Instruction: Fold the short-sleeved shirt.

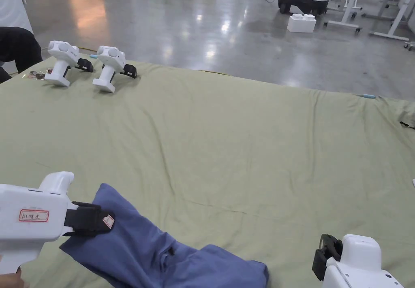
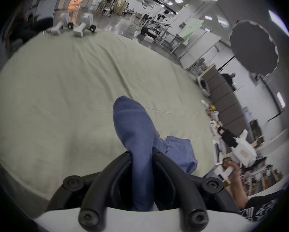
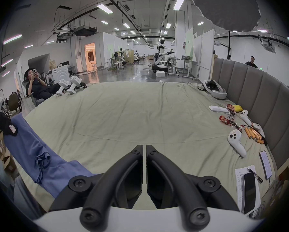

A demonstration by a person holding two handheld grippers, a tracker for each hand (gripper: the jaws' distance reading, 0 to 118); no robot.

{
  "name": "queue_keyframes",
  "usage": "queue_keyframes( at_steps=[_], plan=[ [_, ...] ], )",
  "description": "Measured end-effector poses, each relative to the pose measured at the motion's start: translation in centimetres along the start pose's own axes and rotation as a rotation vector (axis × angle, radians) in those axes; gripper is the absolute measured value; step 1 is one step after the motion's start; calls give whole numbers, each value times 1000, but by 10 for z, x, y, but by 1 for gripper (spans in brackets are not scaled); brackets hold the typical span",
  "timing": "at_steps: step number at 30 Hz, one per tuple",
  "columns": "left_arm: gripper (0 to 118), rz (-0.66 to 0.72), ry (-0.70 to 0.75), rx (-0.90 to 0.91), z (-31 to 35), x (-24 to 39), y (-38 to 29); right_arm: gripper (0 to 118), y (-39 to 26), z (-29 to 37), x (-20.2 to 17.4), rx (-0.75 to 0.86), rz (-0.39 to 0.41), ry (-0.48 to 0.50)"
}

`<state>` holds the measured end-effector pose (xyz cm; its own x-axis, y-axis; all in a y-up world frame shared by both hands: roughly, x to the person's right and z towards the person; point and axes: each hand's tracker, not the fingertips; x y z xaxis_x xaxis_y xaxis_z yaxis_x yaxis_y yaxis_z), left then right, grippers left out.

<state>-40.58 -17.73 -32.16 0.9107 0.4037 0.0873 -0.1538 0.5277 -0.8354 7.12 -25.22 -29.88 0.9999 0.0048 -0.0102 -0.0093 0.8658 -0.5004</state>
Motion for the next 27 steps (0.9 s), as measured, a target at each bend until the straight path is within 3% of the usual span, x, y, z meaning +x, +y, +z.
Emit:
queue_keyframes(
  at_steps=[4, 8, 19, 27],
  plan=[
    [16, -84, 110, -52, -7, 34, -1, 5, -2, 0, 4, -3, -12, -2],
    [16, -112, 120, -77, -21, 62, -7, 5, -2, 0, 8, -3, -20, -4],
    [17, -195, 59, -140, -63, 138, -25, 5, -7, 2, 18, -17, -29, -22],
    [17, -184, -21, -206, -119, 183, -46, 5, -13, 3, 25, -38, -41, -38]
  ],
)
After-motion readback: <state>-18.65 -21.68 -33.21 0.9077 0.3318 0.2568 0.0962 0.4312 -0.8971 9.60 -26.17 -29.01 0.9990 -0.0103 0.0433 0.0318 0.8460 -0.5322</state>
